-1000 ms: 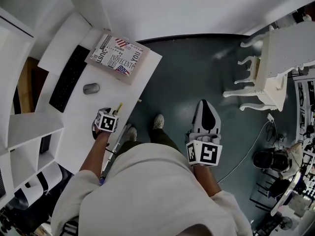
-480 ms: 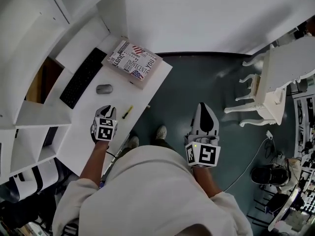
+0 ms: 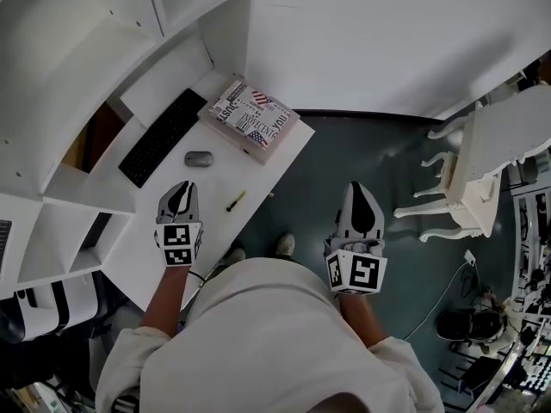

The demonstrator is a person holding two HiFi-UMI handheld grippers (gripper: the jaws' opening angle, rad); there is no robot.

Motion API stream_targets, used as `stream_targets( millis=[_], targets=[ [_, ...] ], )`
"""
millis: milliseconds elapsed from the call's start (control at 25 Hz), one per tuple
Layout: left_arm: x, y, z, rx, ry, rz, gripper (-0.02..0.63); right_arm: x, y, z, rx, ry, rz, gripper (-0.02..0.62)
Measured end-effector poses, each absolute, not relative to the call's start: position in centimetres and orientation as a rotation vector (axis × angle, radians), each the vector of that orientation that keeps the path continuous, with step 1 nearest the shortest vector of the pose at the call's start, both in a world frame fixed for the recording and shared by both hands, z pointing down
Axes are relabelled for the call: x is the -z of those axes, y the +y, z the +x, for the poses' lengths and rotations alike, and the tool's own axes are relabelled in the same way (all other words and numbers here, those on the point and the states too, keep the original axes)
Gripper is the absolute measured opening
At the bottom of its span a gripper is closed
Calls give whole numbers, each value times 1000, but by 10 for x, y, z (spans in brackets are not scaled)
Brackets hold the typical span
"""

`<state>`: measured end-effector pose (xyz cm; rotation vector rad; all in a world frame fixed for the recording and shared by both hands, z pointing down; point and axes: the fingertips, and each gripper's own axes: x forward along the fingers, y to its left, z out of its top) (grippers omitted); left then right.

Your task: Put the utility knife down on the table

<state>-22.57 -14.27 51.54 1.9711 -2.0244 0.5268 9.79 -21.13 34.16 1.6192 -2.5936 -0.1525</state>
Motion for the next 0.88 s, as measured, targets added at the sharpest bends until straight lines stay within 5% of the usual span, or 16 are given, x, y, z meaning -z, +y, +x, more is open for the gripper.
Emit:
stream_targets(
  millis=[880],
  targets=[
    [-389,-104,-245,-149,-2339,2099,25,-329,-204,85,201,-2624,1610,5]
  ],
)
